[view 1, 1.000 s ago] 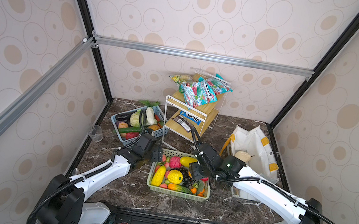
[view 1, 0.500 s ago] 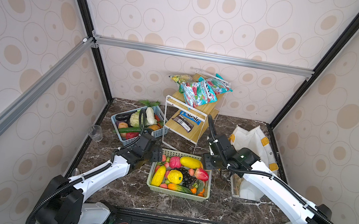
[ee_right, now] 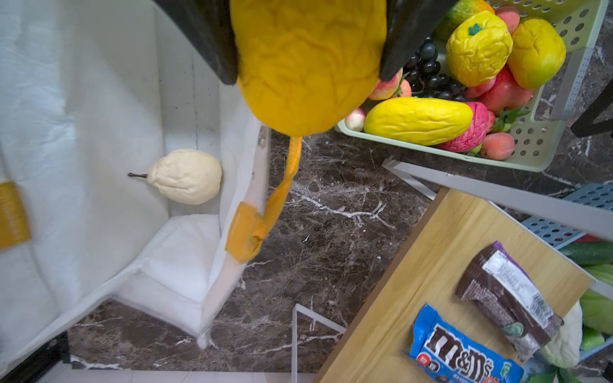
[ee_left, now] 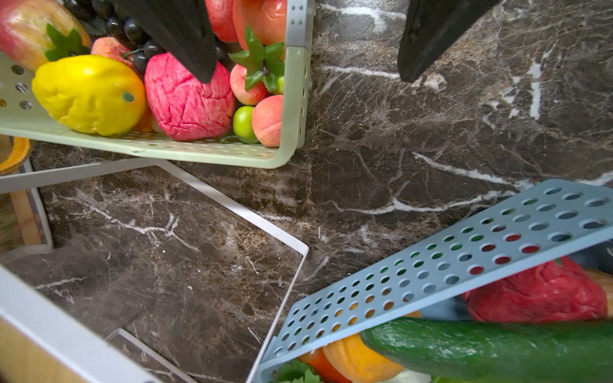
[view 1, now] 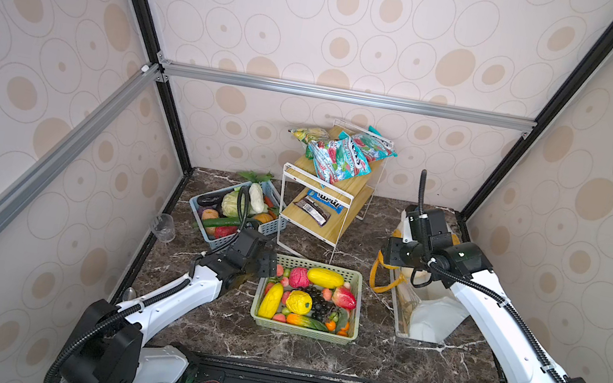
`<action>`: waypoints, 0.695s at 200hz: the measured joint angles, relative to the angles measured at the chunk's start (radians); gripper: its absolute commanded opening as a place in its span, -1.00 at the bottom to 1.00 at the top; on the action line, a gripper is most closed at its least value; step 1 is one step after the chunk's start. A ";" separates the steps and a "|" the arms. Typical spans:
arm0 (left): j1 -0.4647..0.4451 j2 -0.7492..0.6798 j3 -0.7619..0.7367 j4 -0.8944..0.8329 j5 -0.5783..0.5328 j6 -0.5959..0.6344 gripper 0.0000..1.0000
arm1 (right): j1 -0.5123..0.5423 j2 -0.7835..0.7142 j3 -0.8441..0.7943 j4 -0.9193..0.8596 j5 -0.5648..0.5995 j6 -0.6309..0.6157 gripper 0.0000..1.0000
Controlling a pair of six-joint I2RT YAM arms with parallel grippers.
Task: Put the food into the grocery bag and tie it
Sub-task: 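Lift the mango and carry it over the open tote bag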
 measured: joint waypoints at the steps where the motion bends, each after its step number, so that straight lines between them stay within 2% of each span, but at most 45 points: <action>1: 0.000 0.000 0.000 0.000 0.000 0.000 0.71 | -0.004 0.000 0.001 0.000 0.000 0.000 0.26; 91: -0.003 0.000 0.002 -0.006 -0.005 0.000 0.72 | -0.193 0.044 0.020 0.048 -0.043 0.000 0.25; 139: -0.003 0.000 0.002 -0.006 -0.008 0.000 0.71 | -0.241 0.084 0.011 0.088 -0.086 0.005 0.24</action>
